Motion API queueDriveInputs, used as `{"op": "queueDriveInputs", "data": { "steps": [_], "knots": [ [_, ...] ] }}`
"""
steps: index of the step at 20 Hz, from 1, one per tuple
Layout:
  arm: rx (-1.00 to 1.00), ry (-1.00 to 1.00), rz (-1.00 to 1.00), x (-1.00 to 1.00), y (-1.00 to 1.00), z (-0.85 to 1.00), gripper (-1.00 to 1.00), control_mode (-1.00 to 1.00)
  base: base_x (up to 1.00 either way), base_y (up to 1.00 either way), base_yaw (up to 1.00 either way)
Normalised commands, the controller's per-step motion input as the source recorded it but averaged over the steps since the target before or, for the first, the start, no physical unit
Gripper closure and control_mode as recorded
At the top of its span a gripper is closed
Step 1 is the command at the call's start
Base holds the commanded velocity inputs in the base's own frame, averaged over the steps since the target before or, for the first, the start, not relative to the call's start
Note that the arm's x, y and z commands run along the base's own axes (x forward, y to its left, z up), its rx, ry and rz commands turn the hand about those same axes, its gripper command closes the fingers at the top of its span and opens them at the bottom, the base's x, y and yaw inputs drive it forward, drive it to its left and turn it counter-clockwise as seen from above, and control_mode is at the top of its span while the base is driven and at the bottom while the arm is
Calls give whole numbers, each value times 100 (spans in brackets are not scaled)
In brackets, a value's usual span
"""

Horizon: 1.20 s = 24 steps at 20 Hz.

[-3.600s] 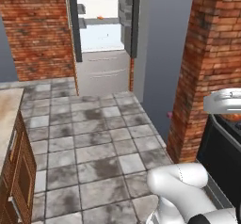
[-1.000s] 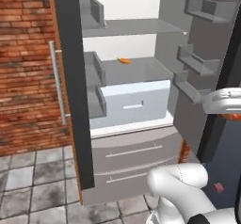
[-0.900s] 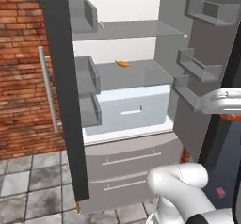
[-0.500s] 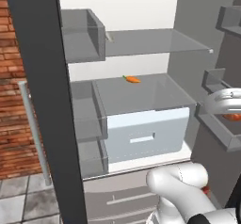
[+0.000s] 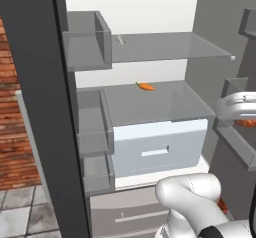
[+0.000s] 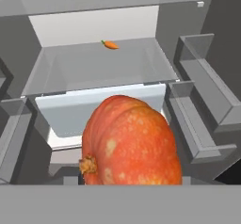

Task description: Transport the steak and squash to the fridge. Place the steak on the rack containing meat and place the squash on the rack containing the vegetable, ensuring meats and vegetables are on different racks.

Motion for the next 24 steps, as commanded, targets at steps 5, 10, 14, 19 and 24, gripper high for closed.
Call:
{"op": "queueDriveInputs", "data": {
  "steps": [5,10,14,19,24],
  "knots": [
    [0,0,0,0,0,0,100,100,98,0,14],
    [0,0,0,0,0,0,100,100,83,0,7],
    [0,-8,8,51,-3,-18,100,-100,24,0,2],
    [0,-24,9,70,-4,-66,100,-100,0,0,0],
    [0,-4,5,100,-3,-71,100,-100,0,0,0]
  ]
}}
